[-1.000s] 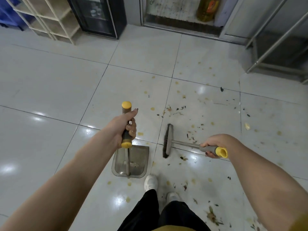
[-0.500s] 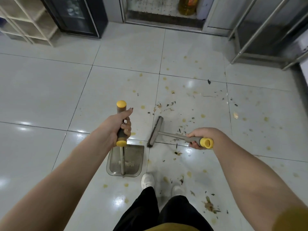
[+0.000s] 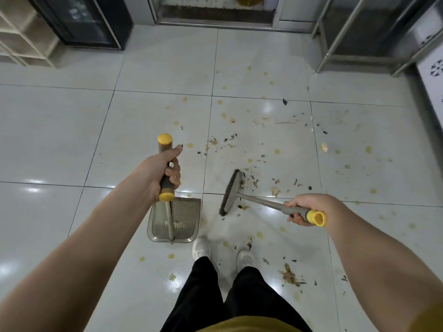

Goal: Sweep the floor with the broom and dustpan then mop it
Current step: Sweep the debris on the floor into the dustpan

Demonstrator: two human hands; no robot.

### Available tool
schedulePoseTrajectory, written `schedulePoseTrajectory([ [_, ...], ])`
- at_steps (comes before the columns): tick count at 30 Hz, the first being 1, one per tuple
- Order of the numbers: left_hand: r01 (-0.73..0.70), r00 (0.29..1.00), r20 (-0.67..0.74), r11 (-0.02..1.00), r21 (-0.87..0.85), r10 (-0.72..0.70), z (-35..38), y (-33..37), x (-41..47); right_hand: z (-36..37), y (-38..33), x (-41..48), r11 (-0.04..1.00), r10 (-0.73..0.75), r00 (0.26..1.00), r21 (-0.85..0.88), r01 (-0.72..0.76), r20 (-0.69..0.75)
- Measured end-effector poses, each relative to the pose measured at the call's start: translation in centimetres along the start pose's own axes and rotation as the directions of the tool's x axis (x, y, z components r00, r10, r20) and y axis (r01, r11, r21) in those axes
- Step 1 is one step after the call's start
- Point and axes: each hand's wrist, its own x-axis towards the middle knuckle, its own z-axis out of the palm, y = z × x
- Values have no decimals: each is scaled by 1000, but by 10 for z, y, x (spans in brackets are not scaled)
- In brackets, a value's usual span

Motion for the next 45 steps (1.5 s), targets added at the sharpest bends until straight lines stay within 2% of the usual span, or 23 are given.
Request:
schedulePoseTrajectory([
  [5,-20,999,44,1000,-4,20,34,-23,-12,-60,36,-7,1000,-1,999,-14,0,-50],
  [9,-24,997,78,1000,-3,24,50,-42,-19,-81,42,-15,997,-25,996,-80,18,-85],
  [13,-11,997,78,1000,-16,12,57,-64,-26,-87,38,-22,992,-69,996,-112,62,-62],
  [19,20,996,88,999,-47,-16,45,-89,-43,-67,42,-28,982,-132,991,-137,128,-17],
  [26,46,996,79,996,-77,-40,4,-119,-73,-6,65,-36,969,-123,991,-206,132,59],
  [34,97,993,80,992,-76,-91,-37,-175,-104,59,122,-12,966,-88,983,-228,124,162],
  [38,103,993,63,992,-73,-98,-50,-189,-113,63,150,-2,969,-104,989,-213,125,109],
  [45,108,992,66,993,-44,-105,-51,-205,-128,19,183,-6,980,-98,995,-178,93,-18],
])
